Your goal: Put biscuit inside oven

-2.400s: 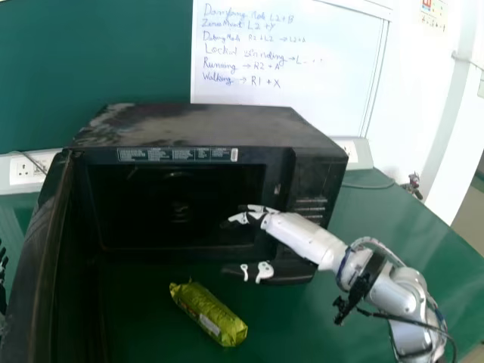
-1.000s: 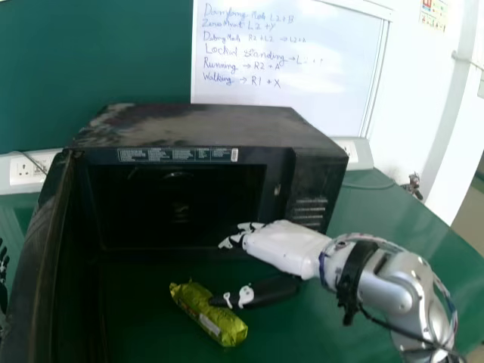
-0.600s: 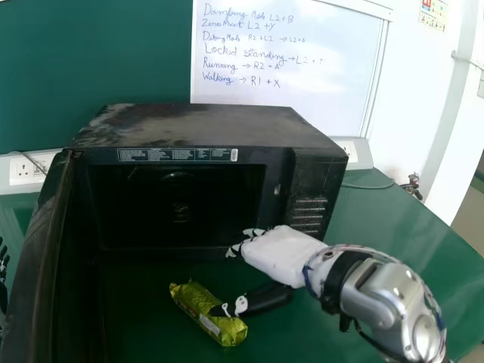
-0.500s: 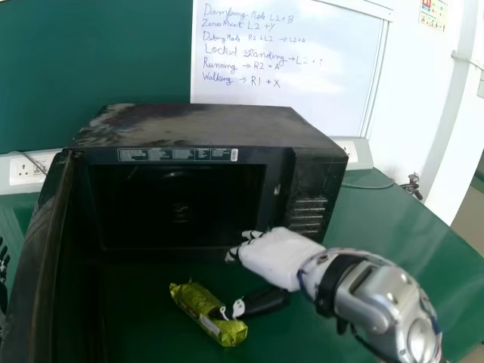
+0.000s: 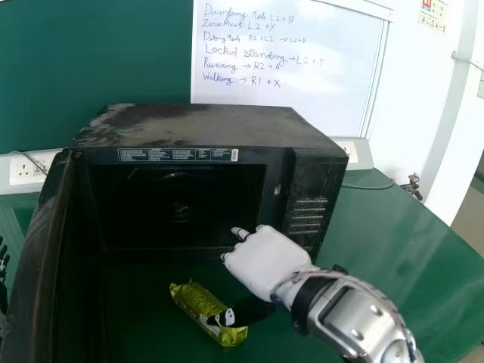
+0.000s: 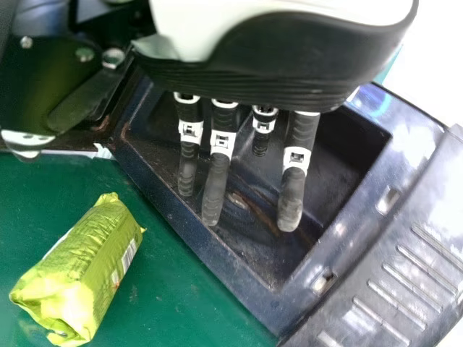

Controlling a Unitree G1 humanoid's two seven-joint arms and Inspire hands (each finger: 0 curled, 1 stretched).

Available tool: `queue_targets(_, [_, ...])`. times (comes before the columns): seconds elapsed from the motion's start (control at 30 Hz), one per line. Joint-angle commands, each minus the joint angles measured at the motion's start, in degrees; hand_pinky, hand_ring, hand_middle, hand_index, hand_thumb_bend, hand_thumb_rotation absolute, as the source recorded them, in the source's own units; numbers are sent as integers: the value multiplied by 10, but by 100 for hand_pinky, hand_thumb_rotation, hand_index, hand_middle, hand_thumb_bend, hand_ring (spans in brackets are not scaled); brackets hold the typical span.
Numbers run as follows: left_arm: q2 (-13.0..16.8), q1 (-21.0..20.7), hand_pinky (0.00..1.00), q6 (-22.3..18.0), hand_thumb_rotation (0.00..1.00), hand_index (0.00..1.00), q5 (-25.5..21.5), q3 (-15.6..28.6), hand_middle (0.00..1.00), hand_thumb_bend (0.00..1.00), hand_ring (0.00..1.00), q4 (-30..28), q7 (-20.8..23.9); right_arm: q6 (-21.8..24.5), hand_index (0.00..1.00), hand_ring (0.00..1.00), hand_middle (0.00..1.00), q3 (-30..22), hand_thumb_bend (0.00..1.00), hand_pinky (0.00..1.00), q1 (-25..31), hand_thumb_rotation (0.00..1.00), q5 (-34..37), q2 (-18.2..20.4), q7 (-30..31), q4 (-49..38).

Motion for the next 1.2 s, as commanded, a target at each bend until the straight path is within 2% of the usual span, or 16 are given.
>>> queue_targets(0.0, [-4,-1,84,3,75,97,7,-6,91,100,89,-11,3,-7,74,38,50,-1,100,28,13,100,-13,13,-10,-5])
queue_targets(0.13, [-6,0,83,5,75,96,8,-9,91,100,89,-19,8,-17,70,43,55,-15,100,30,36,100,-12,27,-44,-7])
queue_targets(0.33, [-7,1,84,1,75,96,10,-12,91,99,89,-21,6,-19,70,41,51,-24,100,31,38,100,6,41,-27,-11])
queue_targets(0.43, [-8,2,84,1,76,96,13,-13,91,100,89,-23,6,-10,70,45,55,-26,100,33,47,100,9,58,-21,-15])
queue_targets(0.53, [-9,2,84,2,76,96,16,-14,91,100,89,-26,9,8,70,53,60,-26,100,39,53,97,13,77,-2,-17])
queue_targets(0.7, [-10,5,83,3,76,96,16,-14,92,99,89,-32,10,8,70,48,57,-25,100,36,56,96,10,87,4,-17])
queue_targets(0.83, [-13,7,84,9,76,96,12,-14,91,99,89,-42,14,5,71,54,61,-25,100,40,60,94,11,89,4,-14])
queue_targets(0.9, [-14,9,84,13,75,96,13,-13,91,100,89,-47,18,8,70,59,64,-25,100,45,60,91,12,92,9,-9])
queue_targets(1.0, [-15,12,84,18,76,96,14,-14,91,100,89,-56,20,28,73,63,68,-22,100,49,56,86,14,105,34,5])
queue_targets(1.17, [-13,14,84,17,76,96,15,-14,92,100,90,-58,19,37,75,60,68,-11,100,43,42,84,2,118,55,23])
